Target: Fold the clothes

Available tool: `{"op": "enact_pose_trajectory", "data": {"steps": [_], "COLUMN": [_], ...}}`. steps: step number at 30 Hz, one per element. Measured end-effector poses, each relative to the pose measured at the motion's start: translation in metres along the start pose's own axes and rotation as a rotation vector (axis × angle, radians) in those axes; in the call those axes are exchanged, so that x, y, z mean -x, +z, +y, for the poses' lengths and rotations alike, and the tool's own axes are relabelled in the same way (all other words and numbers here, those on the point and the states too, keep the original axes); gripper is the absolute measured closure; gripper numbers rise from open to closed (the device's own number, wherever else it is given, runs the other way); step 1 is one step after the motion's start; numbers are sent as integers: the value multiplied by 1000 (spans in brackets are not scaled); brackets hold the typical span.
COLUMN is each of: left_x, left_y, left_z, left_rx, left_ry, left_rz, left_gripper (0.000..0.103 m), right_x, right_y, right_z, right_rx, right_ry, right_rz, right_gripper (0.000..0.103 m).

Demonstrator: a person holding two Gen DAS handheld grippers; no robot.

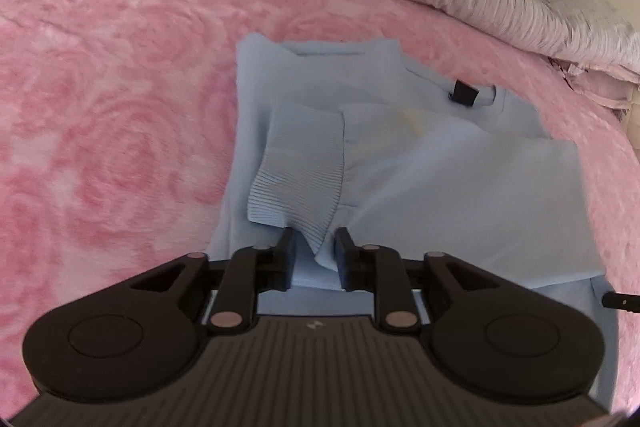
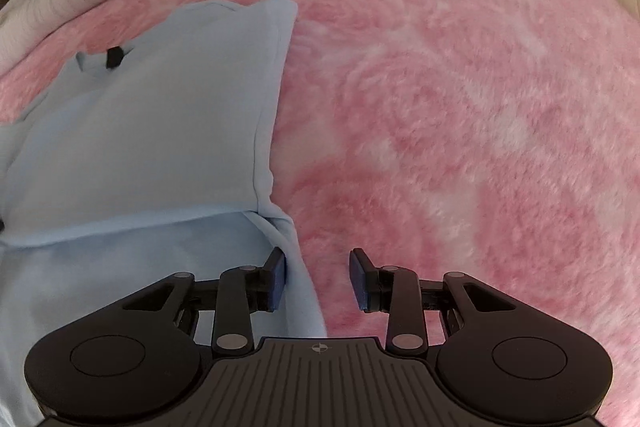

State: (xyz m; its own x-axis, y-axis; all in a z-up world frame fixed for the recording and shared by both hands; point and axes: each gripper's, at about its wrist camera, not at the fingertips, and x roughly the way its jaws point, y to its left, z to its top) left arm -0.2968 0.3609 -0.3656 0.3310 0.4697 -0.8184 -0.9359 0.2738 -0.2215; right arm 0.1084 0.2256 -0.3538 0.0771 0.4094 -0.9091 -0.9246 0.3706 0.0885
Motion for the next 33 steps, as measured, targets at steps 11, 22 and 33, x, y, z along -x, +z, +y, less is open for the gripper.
{"op": "enact_pose_trajectory", "data": {"steps": [11, 22, 33], "left_x": [-5, 93, 225], "left_y": [-2, -77, -76], "left_z": [-16, -36, -46], "left_rx": [-19, 1, -146], "left_ry": [86, 166, 165], "left_rz": [26, 202, 176], "left_gripper": [88, 81, 75], "right_x": [8, 84, 203], "right_y": [-14, -77, -141], "right_z": [0, 6, 58], "right_rx": [9, 4, 2], "right_ry": [4, 151, 126], "right_rz": [42, 90, 22], "right_gripper": [70, 70, 70]}}
